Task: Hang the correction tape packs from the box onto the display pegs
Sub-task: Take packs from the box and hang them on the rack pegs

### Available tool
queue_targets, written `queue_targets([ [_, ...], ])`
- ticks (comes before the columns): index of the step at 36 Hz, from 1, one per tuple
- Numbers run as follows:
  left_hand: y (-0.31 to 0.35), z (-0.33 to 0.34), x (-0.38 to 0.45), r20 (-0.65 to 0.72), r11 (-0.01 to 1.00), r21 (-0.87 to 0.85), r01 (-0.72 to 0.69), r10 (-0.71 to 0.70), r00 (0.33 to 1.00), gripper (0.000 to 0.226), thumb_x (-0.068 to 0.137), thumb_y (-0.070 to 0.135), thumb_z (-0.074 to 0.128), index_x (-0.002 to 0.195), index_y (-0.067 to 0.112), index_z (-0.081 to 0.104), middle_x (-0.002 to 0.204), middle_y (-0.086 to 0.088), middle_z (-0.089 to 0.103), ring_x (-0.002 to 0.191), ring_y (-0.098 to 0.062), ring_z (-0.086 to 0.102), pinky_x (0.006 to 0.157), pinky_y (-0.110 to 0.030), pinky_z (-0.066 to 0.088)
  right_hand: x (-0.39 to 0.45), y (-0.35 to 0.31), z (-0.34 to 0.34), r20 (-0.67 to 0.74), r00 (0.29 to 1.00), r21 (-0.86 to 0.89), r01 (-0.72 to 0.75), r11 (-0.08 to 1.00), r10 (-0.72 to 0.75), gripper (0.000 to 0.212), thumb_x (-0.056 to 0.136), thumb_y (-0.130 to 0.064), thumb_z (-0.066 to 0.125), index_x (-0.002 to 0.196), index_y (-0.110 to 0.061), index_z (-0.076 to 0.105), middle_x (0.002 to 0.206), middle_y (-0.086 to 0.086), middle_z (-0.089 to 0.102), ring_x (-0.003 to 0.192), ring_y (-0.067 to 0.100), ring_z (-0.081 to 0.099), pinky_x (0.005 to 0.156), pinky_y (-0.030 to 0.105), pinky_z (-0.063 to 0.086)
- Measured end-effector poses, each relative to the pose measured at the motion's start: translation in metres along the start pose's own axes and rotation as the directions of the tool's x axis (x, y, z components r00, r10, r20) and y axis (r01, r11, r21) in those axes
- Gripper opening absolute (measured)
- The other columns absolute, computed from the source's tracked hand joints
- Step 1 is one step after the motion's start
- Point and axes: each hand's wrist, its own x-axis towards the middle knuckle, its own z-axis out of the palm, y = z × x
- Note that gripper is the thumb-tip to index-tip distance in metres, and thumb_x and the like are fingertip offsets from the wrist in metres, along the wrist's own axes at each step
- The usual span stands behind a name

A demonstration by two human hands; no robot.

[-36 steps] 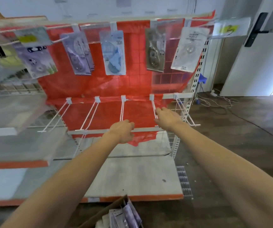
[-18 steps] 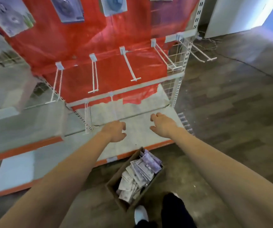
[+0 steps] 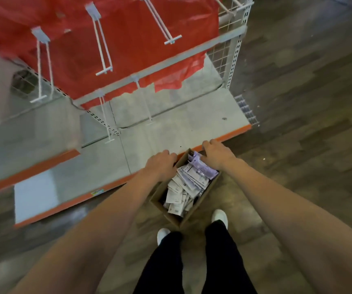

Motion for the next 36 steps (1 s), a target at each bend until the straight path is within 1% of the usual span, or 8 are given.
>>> queue_targets([
  [6, -0.034, 0.025, 0.022, 0.015, 0.996, 0.006, -0.090, 0.089, 0.996, 0.034, 0.094, 0.026, 0.047, 0.123, 0.010, 0.050, 0.121, -0.014, 0.049, 0.110, -0.032, 0.052, 0.086, -0.037, 0.043, 0.009, -0.017, 0.054, -0.025, 0.988, 0.153, -0.144, 0.978, 0.150, 0.042, 0.098, -0.023, 0.048, 0.135, -0.005, 0.041, 0.136, 0.019, 0.042, 0.125, 0.036, 0.043, 0.102, 0.043, 0.040],
  [9, -0.059, 0.050, 0.031, 0.028, 0.987, 0.002, -0.159, 0.159, 0.987, 0.035, 0.095, 0.027, 0.047, 0.123, 0.008, 0.049, 0.122, -0.015, 0.048, 0.113, -0.034, 0.051, 0.088, -0.039, 0.042, 0.017, -0.036, 0.101, -0.025, 0.971, 0.217, -0.226, 0.950, 0.237, 0.045, 0.098, -0.023, 0.049, 0.137, -0.003, 0.038, 0.138, 0.020, 0.041, 0.125, 0.036, 0.044, 0.100, 0.039, 0.039],
  [12, -0.089, 0.084, 0.039, 0.064, 0.980, 0.021, -0.197, 0.195, 0.979, 0.035, 0.097, 0.030, 0.043, 0.125, 0.009, 0.049, 0.126, -0.014, 0.048, 0.116, -0.033, 0.049, 0.091, -0.040, 0.042, 0.028, -0.057, 0.153, 0.028, 0.963, 0.287, -0.266, 0.920, 0.270, 0.048, 0.097, -0.024, 0.050, 0.138, -0.002, 0.038, 0.139, 0.019, 0.040, 0.126, 0.036, 0.042, 0.100, 0.039, 0.038],
  [16, -0.121, 0.139, 0.059, 0.158, 0.980, 0.055, -0.192, 0.182, 0.971, 0.031, 0.094, 0.021, 0.048, 0.121, 0.005, 0.047, 0.129, -0.016, 0.046, 0.118, -0.034, 0.047, 0.092, -0.041, 0.042, 0.046, -0.074, 0.219, 0.080, 0.954, 0.352, -0.299, 0.887, 0.290, 0.039, 0.097, -0.023, 0.048, 0.132, -0.005, 0.041, 0.136, 0.015, 0.040, 0.127, 0.034, 0.039, 0.101, 0.042, 0.040],
  [25, -0.123, 0.279, 0.132, 0.240, 0.992, -0.105, -0.075, 0.098, 0.966, 0.030, 0.094, 0.019, 0.049, 0.123, 0.010, 0.049, 0.121, -0.010, 0.049, 0.102, -0.026, 0.053, 0.082, -0.036, 0.047, 0.101, -0.037, 0.344, 0.133, 0.917, 0.366, -0.398, 0.841, 0.376, 0.046, 0.099, -0.023, 0.047, 0.141, -0.008, 0.035, 0.139, 0.013, 0.039, 0.130, 0.031, 0.037, 0.102, 0.041, 0.039],
  [28, -0.118, 0.321, 0.156, 0.234, 0.988, -0.124, -0.088, 0.115, 0.965, 0.034, 0.093, 0.022, 0.052, 0.125, 0.011, 0.049, 0.120, -0.011, 0.054, 0.104, -0.027, 0.056, 0.078, -0.035, 0.048, 0.118, -0.021, 0.377, 0.128, 0.912, 0.347, -0.410, 0.843, 0.391, 0.044, 0.099, -0.023, 0.048, 0.140, -0.008, 0.037, 0.139, 0.012, 0.039, 0.130, 0.030, 0.038, 0.103, 0.040, 0.039],
  [30, -0.116, 0.339, 0.171, 0.235, 0.989, -0.114, -0.097, 0.122, 0.964, 0.035, 0.093, 0.023, 0.052, 0.125, 0.011, 0.049, 0.116, -0.012, 0.058, 0.102, -0.027, 0.057, 0.076, -0.034, 0.046, 0.129, -0.011, 0.392, 0.119, 0.911, 0.334, -0.412, 0.848, 0.396, 0.041, 0.099, -0.023, 0.047, 0.137, -0.008, 0.039, 0.138, 0.012, 0.040, 0.128, 0.030, 0.039, 0.102, 0.041, 0.040],
  [36, -0.108, 0.352, 0.220, 0.134, 0.980, -0.175, -0.098, 0.122, 0.984, 0.033, 0.095, 0.022, 0.050, 0.124, 0.008, 0.051, 0.122, -0.013, 0.057, 0.111, -0.028, 0.053, 0.083, -0.033, 0.043, 0.160, 0.023, 0.403, 0.068, 0.906, 0.321, -0.416, 0.851, 0.417, 0.041, 0.099, -0.022, 0.048, 0.137, -0.008, 0.039, 0.138, 0.013, 0.040, 0.129, 0.031, 0.038, 0.102, 0.042, 0.040],
])
